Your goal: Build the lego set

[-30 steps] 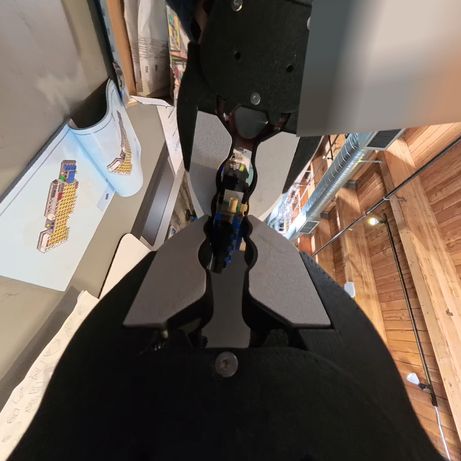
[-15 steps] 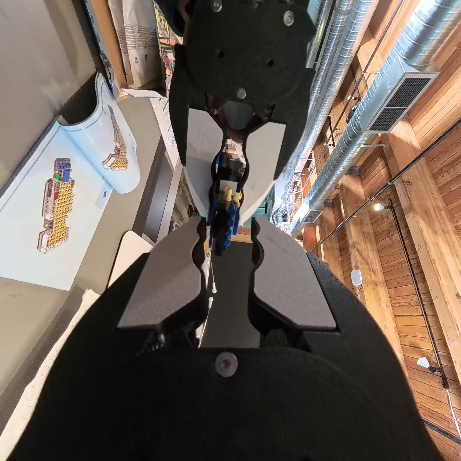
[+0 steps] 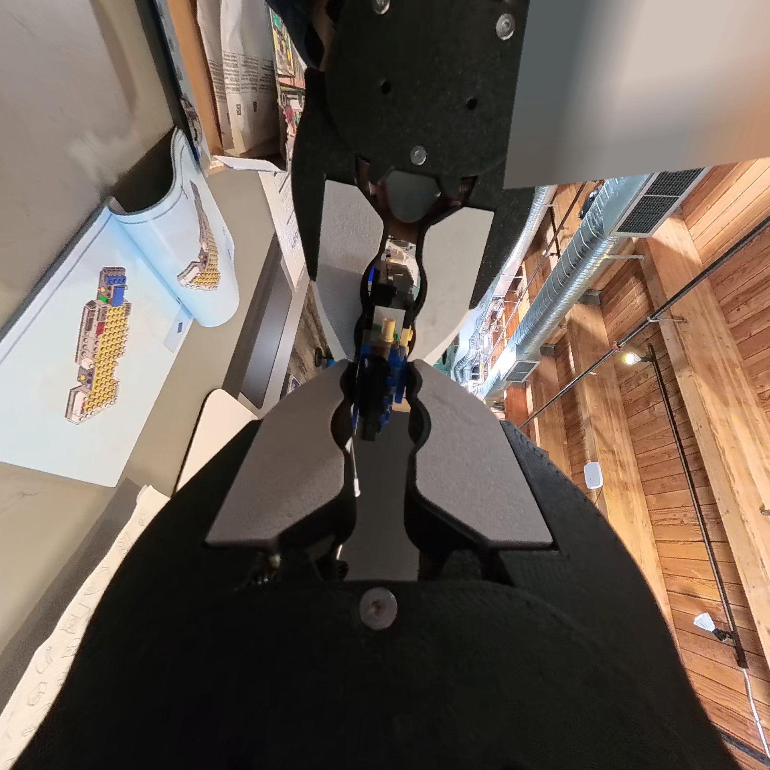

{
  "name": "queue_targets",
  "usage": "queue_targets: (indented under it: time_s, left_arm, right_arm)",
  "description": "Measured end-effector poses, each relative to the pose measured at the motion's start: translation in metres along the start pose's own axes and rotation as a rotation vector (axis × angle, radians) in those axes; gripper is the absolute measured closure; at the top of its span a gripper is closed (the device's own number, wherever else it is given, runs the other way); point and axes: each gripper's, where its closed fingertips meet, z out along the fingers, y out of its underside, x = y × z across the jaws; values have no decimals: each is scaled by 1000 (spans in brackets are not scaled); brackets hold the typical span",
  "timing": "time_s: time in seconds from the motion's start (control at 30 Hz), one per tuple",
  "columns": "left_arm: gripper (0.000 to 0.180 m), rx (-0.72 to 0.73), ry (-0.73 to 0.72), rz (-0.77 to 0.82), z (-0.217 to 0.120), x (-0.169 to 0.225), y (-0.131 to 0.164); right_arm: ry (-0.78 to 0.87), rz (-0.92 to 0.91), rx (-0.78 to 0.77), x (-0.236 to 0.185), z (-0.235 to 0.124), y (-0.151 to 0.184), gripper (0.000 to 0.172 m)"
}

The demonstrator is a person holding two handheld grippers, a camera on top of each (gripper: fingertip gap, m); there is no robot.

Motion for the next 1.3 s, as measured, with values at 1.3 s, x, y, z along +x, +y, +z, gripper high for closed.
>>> queue_targets:
  time_s: [1.3]
  left_arm:
    - [155, 10, 14, 34, -2, 2, -4]
  right_arm:
    - [-60, 54, -28, -2, -7, 3, 136]
